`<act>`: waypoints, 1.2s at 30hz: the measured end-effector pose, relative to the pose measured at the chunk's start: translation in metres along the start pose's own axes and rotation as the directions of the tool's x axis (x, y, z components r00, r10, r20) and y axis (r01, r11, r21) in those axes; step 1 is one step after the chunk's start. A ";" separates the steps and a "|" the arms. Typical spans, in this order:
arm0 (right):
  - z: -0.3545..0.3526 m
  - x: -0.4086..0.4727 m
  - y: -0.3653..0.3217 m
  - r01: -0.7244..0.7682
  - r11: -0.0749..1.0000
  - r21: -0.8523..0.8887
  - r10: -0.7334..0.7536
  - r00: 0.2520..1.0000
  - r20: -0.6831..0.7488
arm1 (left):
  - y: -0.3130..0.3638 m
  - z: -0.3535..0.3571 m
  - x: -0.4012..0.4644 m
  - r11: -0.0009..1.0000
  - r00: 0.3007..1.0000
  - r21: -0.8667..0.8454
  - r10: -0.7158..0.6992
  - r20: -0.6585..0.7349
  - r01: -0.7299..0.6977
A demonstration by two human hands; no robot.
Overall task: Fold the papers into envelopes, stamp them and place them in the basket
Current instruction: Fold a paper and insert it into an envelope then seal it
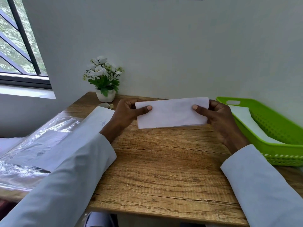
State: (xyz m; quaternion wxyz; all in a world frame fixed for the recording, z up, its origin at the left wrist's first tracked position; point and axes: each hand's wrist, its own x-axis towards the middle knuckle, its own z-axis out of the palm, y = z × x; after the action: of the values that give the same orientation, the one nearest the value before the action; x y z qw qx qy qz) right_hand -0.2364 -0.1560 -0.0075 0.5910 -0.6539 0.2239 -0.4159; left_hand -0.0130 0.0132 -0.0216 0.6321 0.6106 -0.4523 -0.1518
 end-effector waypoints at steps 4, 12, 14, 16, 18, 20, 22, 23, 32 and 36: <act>0.010 0.003 -0.003 -0.052 0.981 0.189 0.059 0.998 -0.031 | -0.002 -0.001 0.000 0.993 0.982 0.088 -0.090 0.168 0.076; 0.039 0.002 0.003 -0.029 0.805 0.593 0.120 0.986 -0.115 | -0.004 0.019 -0.003 0.978 0.961 -0.074 -0.173 0.215 0.193; 0.041 0.002 0.002 -0.002 0.757 0.653 0.109 0.986 -0.124 | -0.004 0.022 -0.003 0.966 0.976 -0.168 -0.178 0.126 0.198; 0.046 -0.003 0.004 -0.059 0.782 0.621 0.125 0.990 -0.063 | -0.003 0.024 -0.003 0.952 0.980 -0.235 -0.184 0.070 0.196; 0.055 -0.011 0.008 -0.133 0.842 0.522 0.159 0.987 -0.006 | -0.003 0.027 -0.004 0.951 0.978 -0.231 -0.189 0.088 0.205; 0.066 -0.020 0.011 -0.156 0.881 0.446 0.176 0.984 -0.003 | -0.001 0.031 -0.008 0.961 0.966 -0.167 -0.190 0.173 0.219; 0.074 -0.025 0.014 -0.162 0.901 0.402 0.186 0.982 -0.022 | 0.000 0.034 -0.012 0.975 0.950 -0.072 -0.186 0.249 0.209; 0.076 -0.027 0.014 -0.169 0.904 0.393 0.196 0.980 -0.030 | 0.000 0.035 -0.013 0.980 0.947 -0.024 -0.185 0.264 0.199; 0.049 -0.002 0.011 -0.088 0.876 0.475 0.187 0.968 -0.166 | -0.004 0.012 0.000 0.939 0.929 -0.069 -0.319 0.188 0.337; 0.029 0.008 0.010 -0.127 0.895 0.428 0.213 0.964 -0.160 | -0.005 -0.002 0.006 0.871 0.939 -0.387 -0.343 -0.035 0.304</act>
State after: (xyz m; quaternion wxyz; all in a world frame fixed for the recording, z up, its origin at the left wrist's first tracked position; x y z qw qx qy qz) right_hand -0.2063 -0.1475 -0.0138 0.7244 -0.4455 0.2464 -0.4649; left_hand -0.0061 0.0093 -0.0234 0.7252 0.5523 -0.2729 -0.3077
